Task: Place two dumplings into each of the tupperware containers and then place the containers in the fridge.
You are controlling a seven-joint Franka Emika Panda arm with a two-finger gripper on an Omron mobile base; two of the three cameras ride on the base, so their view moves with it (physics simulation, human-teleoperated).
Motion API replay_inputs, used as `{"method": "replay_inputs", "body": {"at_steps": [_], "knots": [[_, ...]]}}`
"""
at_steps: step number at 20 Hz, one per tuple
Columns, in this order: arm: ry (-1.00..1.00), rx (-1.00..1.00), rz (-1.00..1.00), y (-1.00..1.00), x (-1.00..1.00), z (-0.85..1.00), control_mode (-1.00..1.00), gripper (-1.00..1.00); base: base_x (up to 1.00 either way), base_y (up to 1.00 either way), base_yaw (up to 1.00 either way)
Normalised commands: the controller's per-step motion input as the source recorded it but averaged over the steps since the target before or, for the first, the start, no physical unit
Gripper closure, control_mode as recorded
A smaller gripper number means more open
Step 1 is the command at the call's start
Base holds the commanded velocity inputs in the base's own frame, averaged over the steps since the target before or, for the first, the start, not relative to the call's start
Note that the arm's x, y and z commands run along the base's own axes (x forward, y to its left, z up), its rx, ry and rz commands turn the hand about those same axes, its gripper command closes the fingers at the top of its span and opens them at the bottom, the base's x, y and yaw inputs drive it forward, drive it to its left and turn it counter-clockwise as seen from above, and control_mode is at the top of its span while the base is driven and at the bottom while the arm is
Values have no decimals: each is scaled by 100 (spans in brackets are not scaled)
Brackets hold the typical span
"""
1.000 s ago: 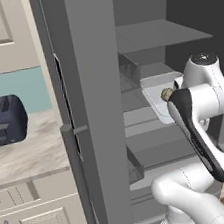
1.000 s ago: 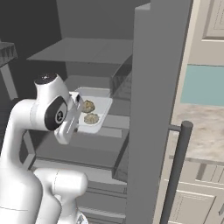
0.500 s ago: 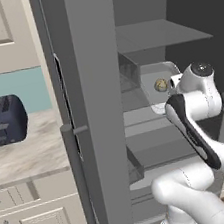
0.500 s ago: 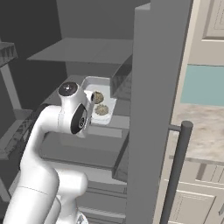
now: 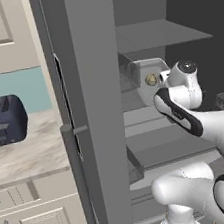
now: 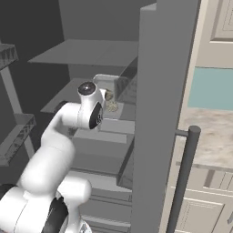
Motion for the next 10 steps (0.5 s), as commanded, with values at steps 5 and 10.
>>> {"method": "replay_inputs", "body": {"at_steps": [5,10], "knots": [[1,1,2,0,81,-20,-100,100,0,0,0],[-2,0,0,0,48,-46,-100,100,0,0,0]]}}
